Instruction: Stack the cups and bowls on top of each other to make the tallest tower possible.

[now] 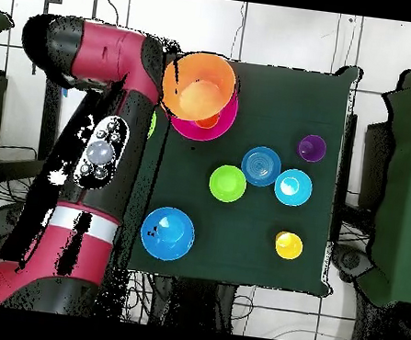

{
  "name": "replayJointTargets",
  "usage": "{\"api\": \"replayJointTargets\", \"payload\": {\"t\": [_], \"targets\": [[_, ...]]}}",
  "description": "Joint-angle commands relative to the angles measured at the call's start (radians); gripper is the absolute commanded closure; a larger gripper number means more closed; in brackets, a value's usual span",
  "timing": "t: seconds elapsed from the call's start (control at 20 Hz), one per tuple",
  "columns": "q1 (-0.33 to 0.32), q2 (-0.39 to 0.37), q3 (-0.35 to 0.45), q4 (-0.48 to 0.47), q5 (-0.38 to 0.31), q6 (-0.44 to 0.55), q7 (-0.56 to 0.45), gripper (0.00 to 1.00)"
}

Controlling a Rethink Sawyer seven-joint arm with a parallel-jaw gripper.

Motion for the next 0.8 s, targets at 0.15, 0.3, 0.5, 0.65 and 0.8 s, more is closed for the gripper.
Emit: {"api": "replayJointTargets", "payload": {"t": [0.15, 0.3, 0.5, 0.65, 0.8], "targets": [[-0.112, 0.051, -0.066, -0.399, 0.098, 0.404, 0.232, 1.00], [-0.141, 0.069, -0.109, -0.465, 0.174, 0.463, 0.226, 1.00], [-0.159, 0.088, -0.167, -0.508, 0.260, 0.486, 0.209, 1.00], [-0.187, 0.111, -0.239, -0.550, 0.334, 0.502, 0.170, 1.00], [-0.224, 0.133, -0.329, -0.592, 0.420, 0.519, 0.127, 1.00]]}}
